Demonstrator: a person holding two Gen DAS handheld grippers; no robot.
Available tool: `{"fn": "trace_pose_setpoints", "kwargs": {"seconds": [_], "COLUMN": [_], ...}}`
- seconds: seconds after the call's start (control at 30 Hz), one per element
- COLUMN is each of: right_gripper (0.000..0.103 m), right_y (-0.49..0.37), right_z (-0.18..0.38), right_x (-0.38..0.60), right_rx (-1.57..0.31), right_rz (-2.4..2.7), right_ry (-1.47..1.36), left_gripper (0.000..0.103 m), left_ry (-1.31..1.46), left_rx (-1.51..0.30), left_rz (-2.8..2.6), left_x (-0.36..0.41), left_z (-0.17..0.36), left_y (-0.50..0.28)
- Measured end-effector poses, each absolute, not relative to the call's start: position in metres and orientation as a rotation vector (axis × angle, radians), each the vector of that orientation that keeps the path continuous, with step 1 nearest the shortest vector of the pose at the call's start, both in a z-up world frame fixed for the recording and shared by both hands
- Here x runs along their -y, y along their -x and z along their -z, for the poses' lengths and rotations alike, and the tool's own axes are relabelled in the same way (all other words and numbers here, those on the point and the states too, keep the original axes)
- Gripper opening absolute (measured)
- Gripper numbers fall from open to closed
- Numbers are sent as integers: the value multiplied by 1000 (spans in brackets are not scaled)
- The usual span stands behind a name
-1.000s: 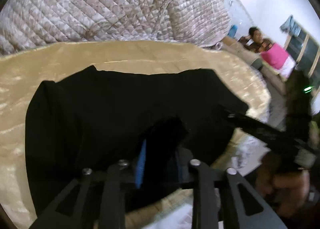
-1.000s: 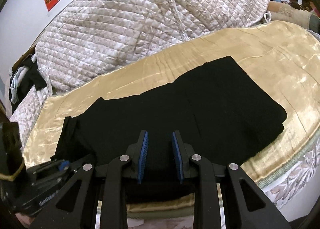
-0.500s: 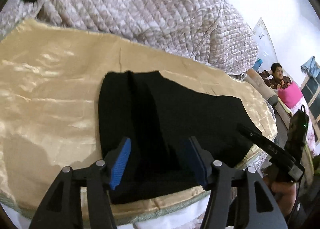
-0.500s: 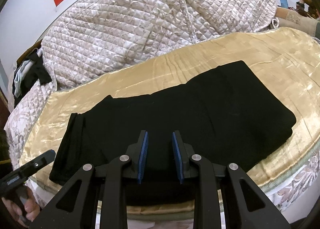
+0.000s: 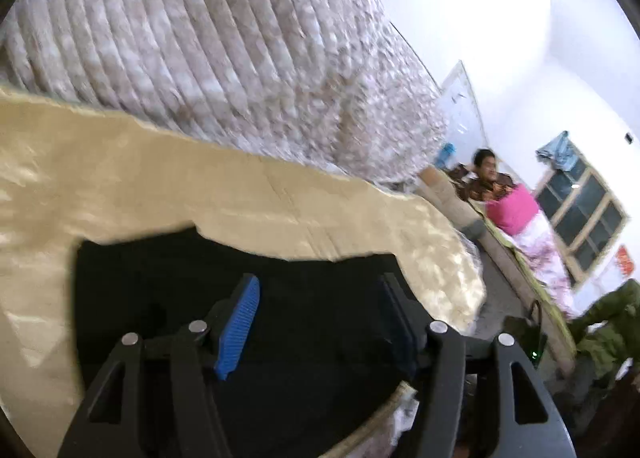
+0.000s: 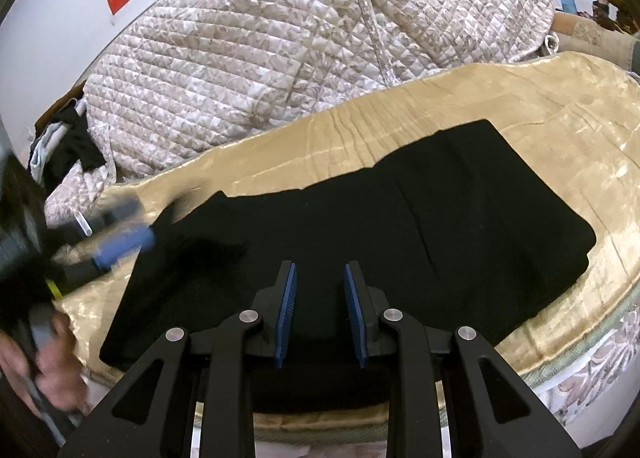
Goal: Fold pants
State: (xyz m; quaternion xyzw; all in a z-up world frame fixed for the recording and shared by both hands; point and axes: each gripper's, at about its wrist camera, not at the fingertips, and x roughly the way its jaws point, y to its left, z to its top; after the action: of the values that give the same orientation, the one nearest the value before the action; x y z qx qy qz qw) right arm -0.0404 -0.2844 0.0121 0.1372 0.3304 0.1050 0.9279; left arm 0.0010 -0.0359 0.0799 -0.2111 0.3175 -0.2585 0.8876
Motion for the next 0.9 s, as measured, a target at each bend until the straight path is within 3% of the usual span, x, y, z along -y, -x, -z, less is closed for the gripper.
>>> {"fn": "trace_pose_setpoints", "kwargs": {"seconds": [0.3,0.73,0.77,0.8,0.83,0.9], "right_gripper": [25,25,23,10,6,6], "right_y": [35,-1,-7,-10,-10,-2], "right_z": [-8,18,19,19,18,8], "right_x": [277,235,236,235,235,229], "right_rx": [-698,-857,-869,-884,-893,-864], "right_rz": [-299,-535,-545,-559,-570,-596], "right_ry": [-316,-390,-424,-455,-463,-443], "left_gripper": [64,64,64,64,64,64], "left_ry": [295,256,255,253,256,263], "left_rx": [-748,-830,-829,-828,-828,-826], "left_rz": [249,220,221,223,224,227], "left_x": [-20,-13,-13,-13,-13,-15], "left_z": [-38,-2,-2,-2,-2,-2], "left_y": [23,31,31,32,33,33]}}
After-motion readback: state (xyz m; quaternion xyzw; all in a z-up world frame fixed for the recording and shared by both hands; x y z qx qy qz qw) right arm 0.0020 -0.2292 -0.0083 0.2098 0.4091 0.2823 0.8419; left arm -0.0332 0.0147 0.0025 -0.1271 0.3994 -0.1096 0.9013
